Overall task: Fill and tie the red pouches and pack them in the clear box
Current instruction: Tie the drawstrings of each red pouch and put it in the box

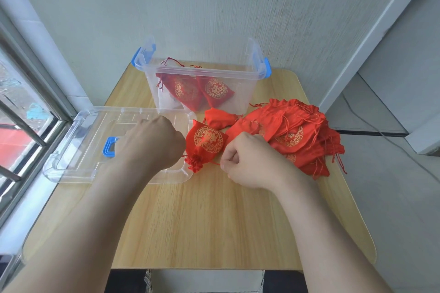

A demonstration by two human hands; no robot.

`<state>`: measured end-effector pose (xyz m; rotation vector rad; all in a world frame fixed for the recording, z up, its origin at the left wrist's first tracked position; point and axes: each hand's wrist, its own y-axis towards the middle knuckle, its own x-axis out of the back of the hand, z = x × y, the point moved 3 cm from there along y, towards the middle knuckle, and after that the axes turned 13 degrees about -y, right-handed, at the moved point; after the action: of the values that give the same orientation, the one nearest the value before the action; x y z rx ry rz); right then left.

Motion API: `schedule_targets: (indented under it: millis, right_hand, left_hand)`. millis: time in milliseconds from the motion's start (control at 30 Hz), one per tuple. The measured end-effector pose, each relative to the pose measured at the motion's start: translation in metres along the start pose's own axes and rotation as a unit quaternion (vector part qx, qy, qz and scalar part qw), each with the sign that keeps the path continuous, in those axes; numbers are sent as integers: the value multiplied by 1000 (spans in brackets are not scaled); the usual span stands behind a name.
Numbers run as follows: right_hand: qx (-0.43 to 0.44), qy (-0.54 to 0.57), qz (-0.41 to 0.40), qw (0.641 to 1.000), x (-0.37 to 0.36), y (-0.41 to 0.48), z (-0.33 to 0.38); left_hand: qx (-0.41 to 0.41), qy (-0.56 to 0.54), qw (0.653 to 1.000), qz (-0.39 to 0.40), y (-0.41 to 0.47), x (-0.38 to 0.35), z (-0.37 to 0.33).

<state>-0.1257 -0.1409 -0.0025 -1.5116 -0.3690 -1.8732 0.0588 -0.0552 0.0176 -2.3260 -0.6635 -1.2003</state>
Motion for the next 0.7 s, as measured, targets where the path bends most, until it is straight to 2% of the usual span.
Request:
schedule_targets:
  millis: [267,500,700]
  right_hand:
    - [24,18,-79,996,-6,3,9]
    - [58,29,-88,994,-10,5,18]
    - [84,30,-71,994,-13,5,22]
  left_hand:
    - [-33,20,988,149,-6,-1,-5]
    - [-78,22,978,192,-6,-1,-2]
    - [-120,31,973,194,-4,-5,2]
